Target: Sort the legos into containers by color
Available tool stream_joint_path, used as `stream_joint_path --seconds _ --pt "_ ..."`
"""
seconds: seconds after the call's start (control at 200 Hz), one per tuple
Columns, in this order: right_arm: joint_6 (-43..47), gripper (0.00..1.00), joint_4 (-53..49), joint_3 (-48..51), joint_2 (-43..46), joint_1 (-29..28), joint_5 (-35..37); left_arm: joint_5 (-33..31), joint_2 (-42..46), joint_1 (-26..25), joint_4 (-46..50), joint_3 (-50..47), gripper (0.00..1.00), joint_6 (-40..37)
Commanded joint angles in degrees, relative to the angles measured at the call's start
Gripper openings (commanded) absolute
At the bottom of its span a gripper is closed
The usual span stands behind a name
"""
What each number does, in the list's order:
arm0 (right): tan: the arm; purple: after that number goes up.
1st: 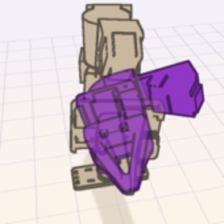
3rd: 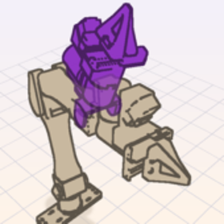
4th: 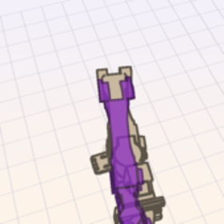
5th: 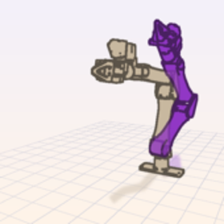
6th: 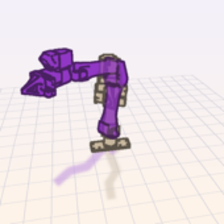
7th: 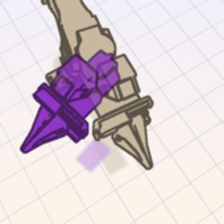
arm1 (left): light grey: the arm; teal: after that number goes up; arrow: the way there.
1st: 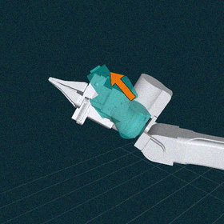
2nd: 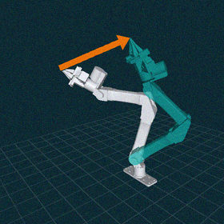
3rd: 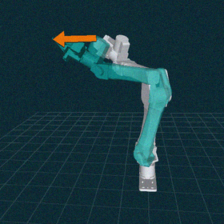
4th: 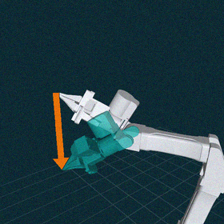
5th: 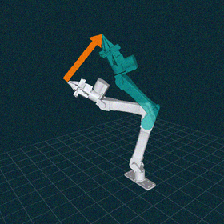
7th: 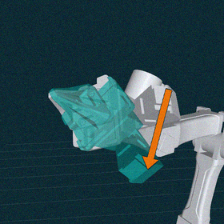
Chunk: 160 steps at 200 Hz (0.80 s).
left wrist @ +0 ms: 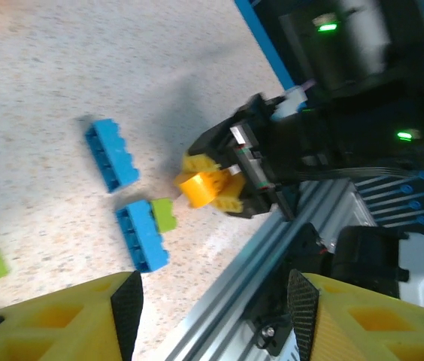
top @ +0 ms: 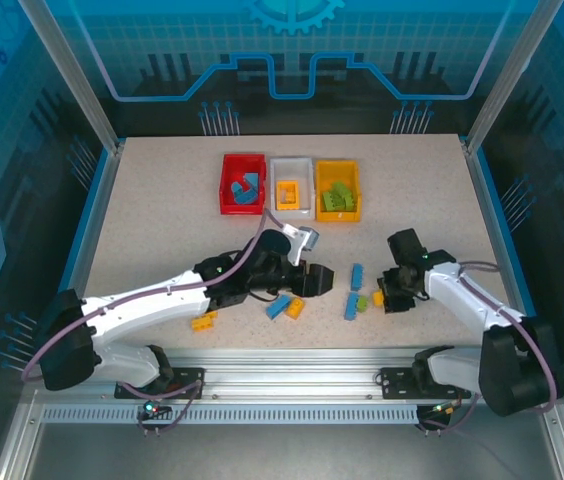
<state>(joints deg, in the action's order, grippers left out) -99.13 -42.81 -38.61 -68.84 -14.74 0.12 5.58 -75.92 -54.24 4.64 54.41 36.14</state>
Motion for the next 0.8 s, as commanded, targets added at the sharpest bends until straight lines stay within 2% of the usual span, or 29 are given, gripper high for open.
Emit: stream_joint_path --seconds 0.0,0.15,0.26,0.305,0.425,0.535,0.675,0.795 --pt "8.0 0.26 -3.9 -6.9 2.0 -5.6 10.3 -3.5 3.1 3.3 6.8 3.5 0.57 0.8" --pt "21.2 0.27 -0.1 -18.3 -3.9 -14.8 18.1 -9.0 6.9 9.6 15.1 7.1 0.56 1.4" --pt "34.0 0.27 3.7 -29.5 -13.7 -18.9 18.2 -14.2 8.9 14.7 20.3 8.8 0.56 2.7" --pt "39.2 0.27 4.9 -34.2 -18.5 -19.8 17.3 -14.4 8.9 17.0 21.1 9.2 0.56 3.4" --pt "51.4 0.28 7.6 -47.0 -29.8 -20.2 12.5 -12.6 4.2 21.7 23.7 13.0 0.56 3.4" --pt "59.9 0.28 5.1 -60.3 -40.9 -19.6 11.0 -11.3 -0.1 24.5 23.3 15.5 0.56 3.4" --pt "63.8 0.28 -5.6 -82.6 -57.5 -18.0 11.4 -8.9 -4.0 27.5 19.9 16.7 0.56 4.7" --pt "66.6 0.27 -8.9 -96.4 -68.9 -16.4 9.8 -8.5 -6.5 27.9 18.8 18.6 0.56 4.3"
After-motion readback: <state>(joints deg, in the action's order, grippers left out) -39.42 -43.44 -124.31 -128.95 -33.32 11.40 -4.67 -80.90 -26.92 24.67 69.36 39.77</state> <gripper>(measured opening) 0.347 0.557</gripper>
